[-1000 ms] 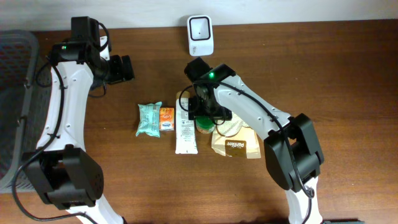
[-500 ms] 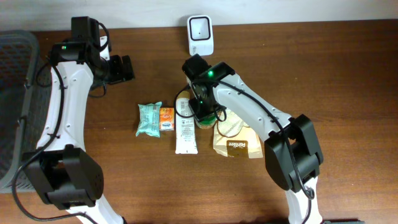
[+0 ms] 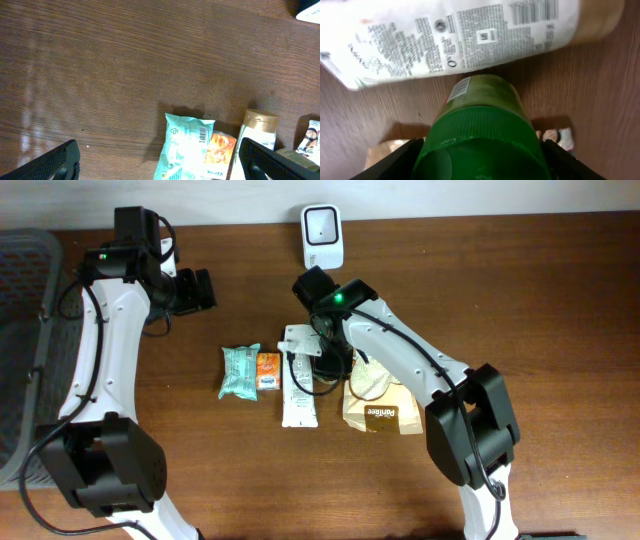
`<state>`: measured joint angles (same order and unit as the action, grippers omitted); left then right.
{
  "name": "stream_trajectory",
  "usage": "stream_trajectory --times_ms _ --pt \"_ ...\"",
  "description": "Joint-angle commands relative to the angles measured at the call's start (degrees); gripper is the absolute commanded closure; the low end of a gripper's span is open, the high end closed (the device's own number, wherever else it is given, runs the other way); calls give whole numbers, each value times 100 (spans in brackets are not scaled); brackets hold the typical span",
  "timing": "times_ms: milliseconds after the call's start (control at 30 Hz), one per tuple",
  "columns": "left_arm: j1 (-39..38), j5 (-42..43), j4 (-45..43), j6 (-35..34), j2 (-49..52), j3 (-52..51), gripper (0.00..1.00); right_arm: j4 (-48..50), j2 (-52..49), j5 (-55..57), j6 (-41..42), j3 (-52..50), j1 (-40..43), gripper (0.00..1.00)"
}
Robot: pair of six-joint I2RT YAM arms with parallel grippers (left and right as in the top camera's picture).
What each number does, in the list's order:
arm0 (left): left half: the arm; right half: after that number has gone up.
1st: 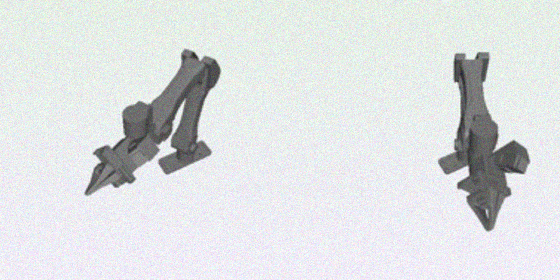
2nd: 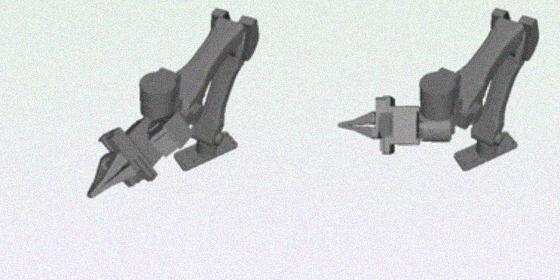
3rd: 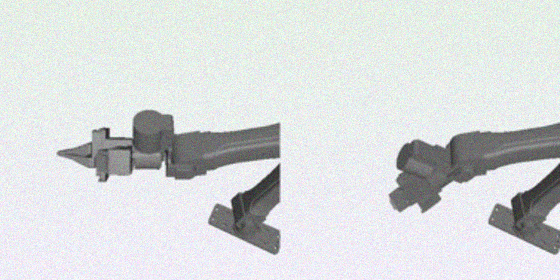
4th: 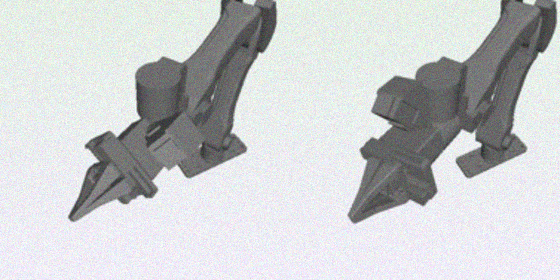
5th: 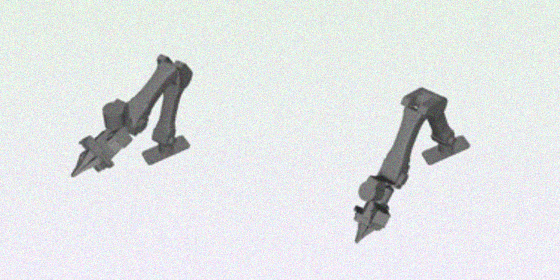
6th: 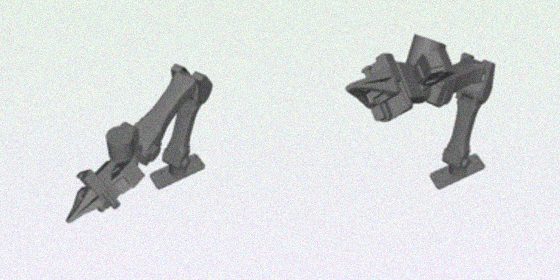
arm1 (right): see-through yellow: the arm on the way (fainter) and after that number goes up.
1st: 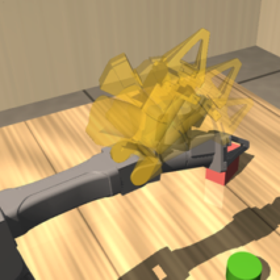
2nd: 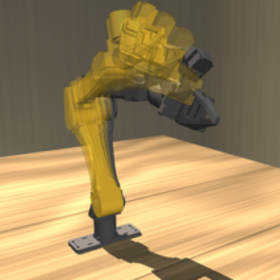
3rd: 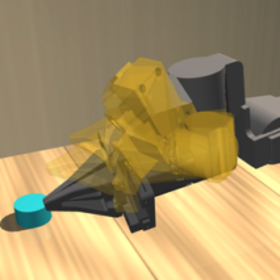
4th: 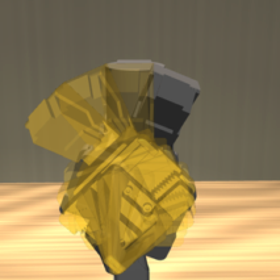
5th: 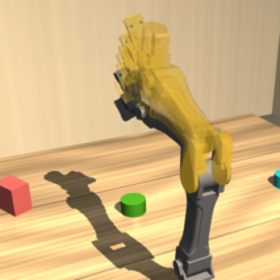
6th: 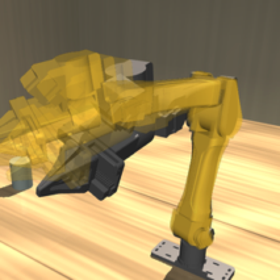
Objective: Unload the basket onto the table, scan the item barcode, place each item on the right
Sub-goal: 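Lower the right gripper onto the jar lid and grasp the jar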
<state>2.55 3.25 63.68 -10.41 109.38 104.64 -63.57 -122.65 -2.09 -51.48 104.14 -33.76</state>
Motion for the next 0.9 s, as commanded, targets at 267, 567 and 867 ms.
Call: stream_trajectory --times_ms 267,567,867 --pt "24 44 7 70 -140 44 1 -2 9 -378 -468 155 -35 21" --pt "24 42 7 70 -140 44 1 -555 81 -503 3554 1381 13 2" --pt "24 44 7 70 -140 44 1 -1611 7 -951 4802 2111 0 2"
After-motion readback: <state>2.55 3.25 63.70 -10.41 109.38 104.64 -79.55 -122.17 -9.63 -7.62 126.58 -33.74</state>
